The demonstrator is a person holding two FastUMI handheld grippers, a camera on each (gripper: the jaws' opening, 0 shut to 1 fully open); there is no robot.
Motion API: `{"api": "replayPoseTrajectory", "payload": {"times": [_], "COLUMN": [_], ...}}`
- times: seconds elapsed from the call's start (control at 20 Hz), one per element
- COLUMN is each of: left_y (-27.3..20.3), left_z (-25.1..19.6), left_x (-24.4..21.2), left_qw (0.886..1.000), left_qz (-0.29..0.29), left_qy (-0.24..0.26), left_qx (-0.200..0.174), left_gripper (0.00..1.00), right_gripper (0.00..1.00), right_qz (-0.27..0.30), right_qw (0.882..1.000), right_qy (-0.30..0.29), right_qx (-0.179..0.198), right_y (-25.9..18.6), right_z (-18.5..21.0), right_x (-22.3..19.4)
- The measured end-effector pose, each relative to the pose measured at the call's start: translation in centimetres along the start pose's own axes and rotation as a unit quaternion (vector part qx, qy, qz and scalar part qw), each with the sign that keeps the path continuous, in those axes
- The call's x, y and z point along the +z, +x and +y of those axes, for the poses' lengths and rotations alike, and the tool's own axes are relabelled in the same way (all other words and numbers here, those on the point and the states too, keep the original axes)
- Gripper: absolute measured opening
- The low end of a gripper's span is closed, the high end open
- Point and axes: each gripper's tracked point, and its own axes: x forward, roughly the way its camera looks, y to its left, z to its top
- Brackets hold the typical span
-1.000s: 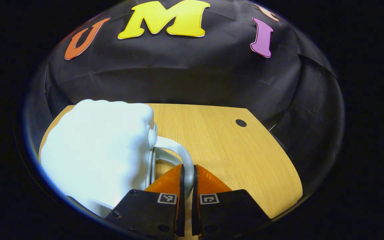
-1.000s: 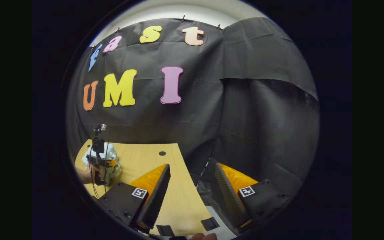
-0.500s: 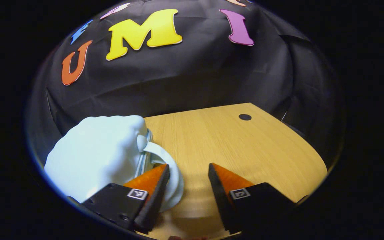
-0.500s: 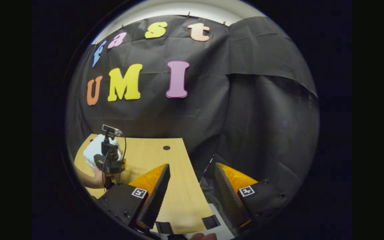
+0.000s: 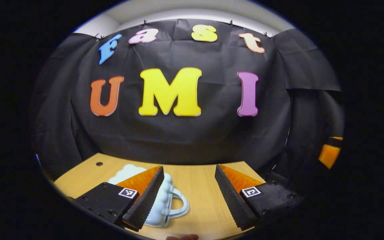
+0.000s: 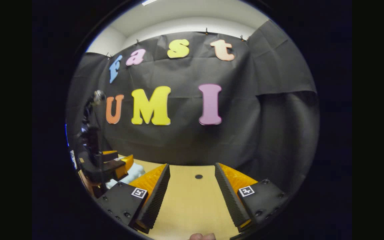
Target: First open the suitcase, pack the skin care products into it, and then close the suitcase.
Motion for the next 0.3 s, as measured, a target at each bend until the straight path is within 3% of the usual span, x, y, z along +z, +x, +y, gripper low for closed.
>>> {"api": "replayPoseTrajectory", "payload": {"times": [0.15, 0.3], "left_y": [-2.3, -4.4], "left_z": [3.6, 6.0], "left_x": [4.5, 6.1], "left_qw": [0.999, 0.997], "left_qz": [-0.039, -0.049], "left_qy": [-0.004, -0.002], "left_qx": [0.031, 0.054], "left_gripper": [0.97, 0.98], "right_gripper": [0.81, 0.81], "right_qz": [-0.038, -0.063], "right_qw": [0.999, 0.998], "right_qy": [0.011, 0.007], "right_qx": [0.012, 0.004], "right_y": [1.3, 1.5], "right_z": [2.5, 4.4], "right_x": [2.6, 3.5]}}
